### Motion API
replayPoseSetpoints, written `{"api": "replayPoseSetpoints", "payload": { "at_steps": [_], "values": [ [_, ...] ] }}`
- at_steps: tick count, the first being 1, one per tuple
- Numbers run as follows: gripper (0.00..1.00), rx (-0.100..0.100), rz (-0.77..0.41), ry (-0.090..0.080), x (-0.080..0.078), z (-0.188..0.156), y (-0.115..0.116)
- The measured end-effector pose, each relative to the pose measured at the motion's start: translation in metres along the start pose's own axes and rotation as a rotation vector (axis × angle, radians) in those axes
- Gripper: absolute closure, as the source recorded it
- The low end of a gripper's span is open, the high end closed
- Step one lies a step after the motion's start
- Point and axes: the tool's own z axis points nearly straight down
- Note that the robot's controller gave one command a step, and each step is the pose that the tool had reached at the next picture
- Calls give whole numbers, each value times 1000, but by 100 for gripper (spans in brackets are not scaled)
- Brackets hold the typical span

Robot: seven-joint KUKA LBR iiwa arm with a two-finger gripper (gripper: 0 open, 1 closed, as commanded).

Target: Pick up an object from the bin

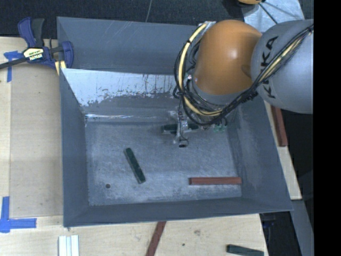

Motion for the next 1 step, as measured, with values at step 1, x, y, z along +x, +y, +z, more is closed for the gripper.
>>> {"api": "replayPoseSetpoints", "payload": {
  "at_steps": [1],
  "values": [
    [100, 0, -455, -2, -3, -86, -30]
  ]
}}
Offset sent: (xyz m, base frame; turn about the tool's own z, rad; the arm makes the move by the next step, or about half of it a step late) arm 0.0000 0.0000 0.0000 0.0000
